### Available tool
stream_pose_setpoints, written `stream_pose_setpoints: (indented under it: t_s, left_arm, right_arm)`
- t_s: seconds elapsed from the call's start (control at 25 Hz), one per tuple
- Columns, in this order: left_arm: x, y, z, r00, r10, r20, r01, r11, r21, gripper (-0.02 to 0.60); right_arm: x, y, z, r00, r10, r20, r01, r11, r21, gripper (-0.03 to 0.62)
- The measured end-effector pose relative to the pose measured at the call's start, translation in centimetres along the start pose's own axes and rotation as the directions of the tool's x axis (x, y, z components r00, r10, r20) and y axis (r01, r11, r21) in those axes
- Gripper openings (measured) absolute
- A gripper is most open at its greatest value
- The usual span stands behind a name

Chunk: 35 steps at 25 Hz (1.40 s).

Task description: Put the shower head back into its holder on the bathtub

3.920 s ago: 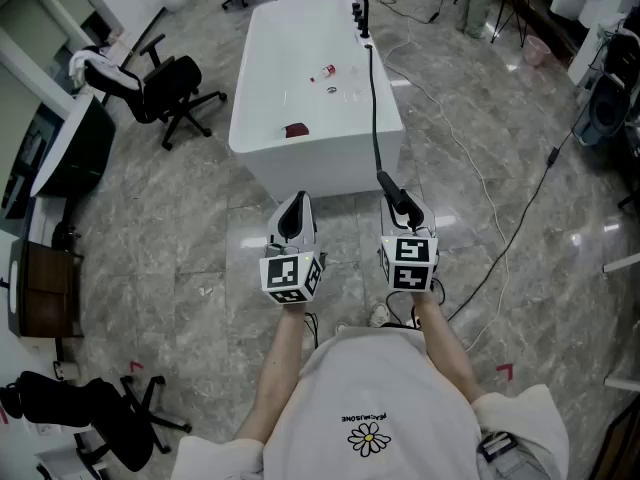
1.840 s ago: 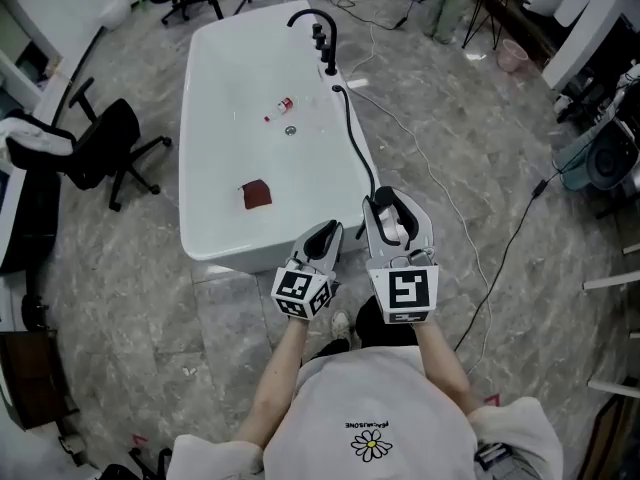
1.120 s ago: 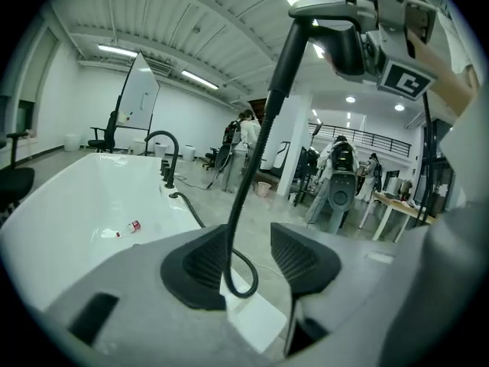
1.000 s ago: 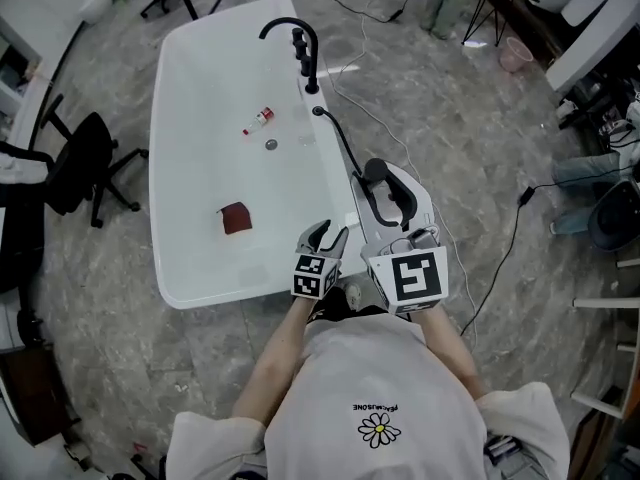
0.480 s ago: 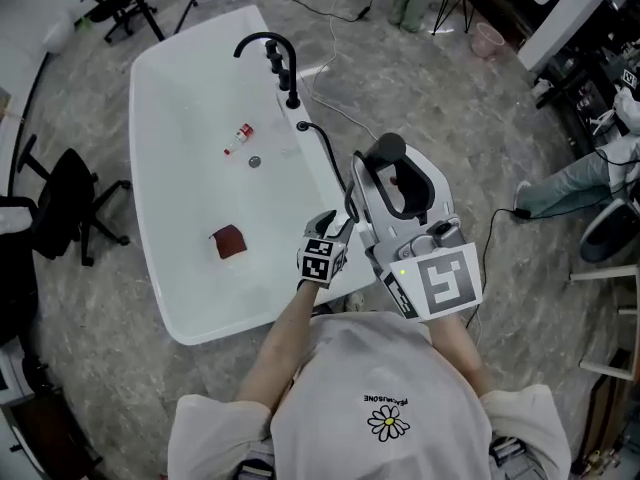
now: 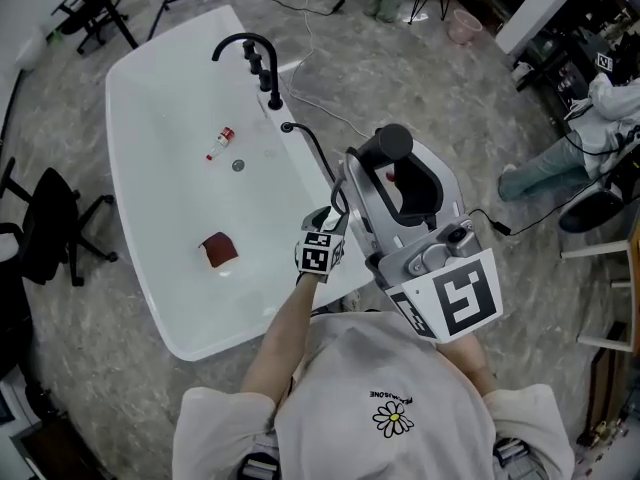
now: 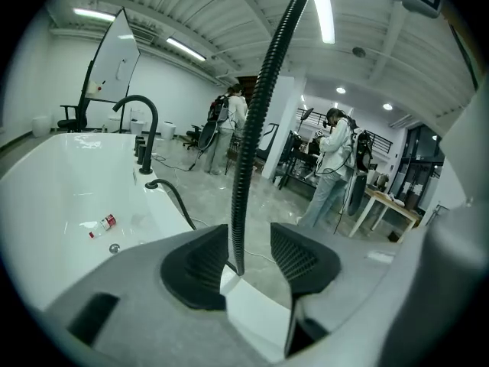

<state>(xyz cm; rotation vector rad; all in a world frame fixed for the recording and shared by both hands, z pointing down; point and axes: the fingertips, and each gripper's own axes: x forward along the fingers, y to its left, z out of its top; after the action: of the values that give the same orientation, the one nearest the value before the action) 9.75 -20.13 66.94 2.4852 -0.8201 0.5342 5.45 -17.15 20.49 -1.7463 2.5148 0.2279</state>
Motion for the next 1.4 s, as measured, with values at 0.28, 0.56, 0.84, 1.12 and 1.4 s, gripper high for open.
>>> stream_pose_setpoints:
  t_s: [0.28,0.56,0.84,1.12,1.4]
  left_arm:
    - [1.4,0.4,-0.8,0.999,-0.004,-0.052,0.005,1.0,0.03,0.108]
    - [0.4,3.7,0.5,0.995,0.094,-0.03,-0.093,0.996,0.014,0.052]
    - [-2.7,10.3,9.3,0.953,0.264,0.146,-0.271,0.962,0.033,0.052]
    - [-10.4,14.8,23.2,0.823,0.384,0.419,-0.462,0.881,0.1,0.052]
    - [-16.9,11.8,35.8,0.701,0.297,0.648,-0.573,0.776,0.264,0.052]
  right_arm:
    - [0.2,-0.7,-0.9,0.999,-0.02,-0.037,0.021,0.999,0.028,0.14]
    - [-0.4,-1.2,-1.0,0.998,-0.039,-0.038,0.041,0.998,0.041,0.14]
    - [-1.4,-2.3,0.6,0.998,-0.061,0.022,0.061,0.998,0.02,0.14]
    - [-2.9,-3.8,1.2,0.996,-0.071,0.062,0.067,0.995,0.074,0.14]
    - [-3.1,-3.7,1.0,0.993,-0.047,0.109,0.034,0.992,0.118,0.14]
